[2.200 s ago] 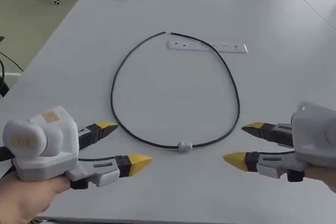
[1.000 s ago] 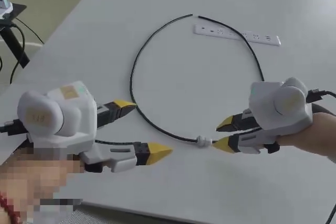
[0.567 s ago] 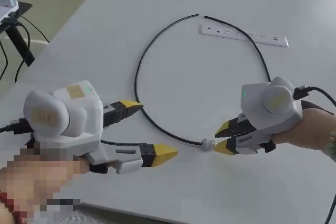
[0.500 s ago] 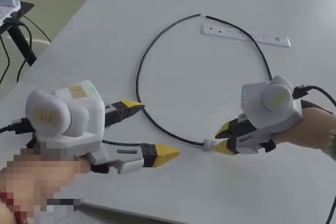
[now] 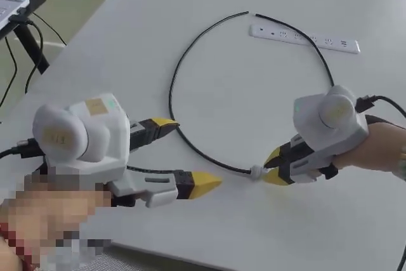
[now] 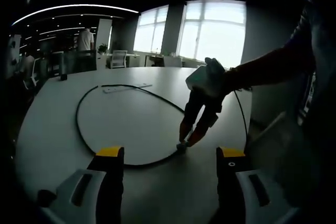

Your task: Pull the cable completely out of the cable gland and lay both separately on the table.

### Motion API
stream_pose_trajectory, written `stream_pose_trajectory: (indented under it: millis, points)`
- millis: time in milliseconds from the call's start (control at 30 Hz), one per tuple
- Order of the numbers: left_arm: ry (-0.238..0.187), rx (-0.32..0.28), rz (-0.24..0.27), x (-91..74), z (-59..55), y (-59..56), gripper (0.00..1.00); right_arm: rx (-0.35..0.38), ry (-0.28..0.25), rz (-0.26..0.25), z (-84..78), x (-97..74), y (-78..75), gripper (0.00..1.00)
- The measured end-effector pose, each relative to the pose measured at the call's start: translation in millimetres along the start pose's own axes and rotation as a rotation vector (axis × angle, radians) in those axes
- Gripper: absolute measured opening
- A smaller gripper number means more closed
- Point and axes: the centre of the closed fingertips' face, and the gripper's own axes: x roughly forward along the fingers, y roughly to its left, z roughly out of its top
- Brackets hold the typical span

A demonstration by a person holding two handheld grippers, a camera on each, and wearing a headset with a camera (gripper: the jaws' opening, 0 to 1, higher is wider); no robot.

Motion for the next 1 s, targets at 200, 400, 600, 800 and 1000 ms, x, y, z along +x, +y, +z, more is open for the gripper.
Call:
stream_pose_trajectory:
  millis: [200, 400, 600, 800, 1000]
  points:
    - [0.002, -0.001, -0.004, 1.5, 0.0, -1.4, 0.72, -0.005, 0.001, 0.001, -0.7, 0.3, -0.7, 0.09]
    - [0.002, 0.001, -0.009, 4.1, 1.8, -2.6, 0.72, -0.013, 0.004, 0.001, -4.9, 0.8, -0.5, 0.09]
    - [0.007, 0.0, -0.016, 6.5, 1.4, -3.6, 0.72, -0.019, -0.017, 0.005, -1.9, 0.7, -0.4, 0.1]
    - [0.011, 0.001, -0.02, 7.7, 1.2, -5.2, 0.72, -0.017, -0.027, 0.015, -0.4, 0.4, 1.3, 0.09]
    - [0.012, 0.006, -0.021, 8.2, 1.5, -5.6, 0.71, -0.045, -0.03, 0.004, -0.4, -0.9, 0.1, 0.08]
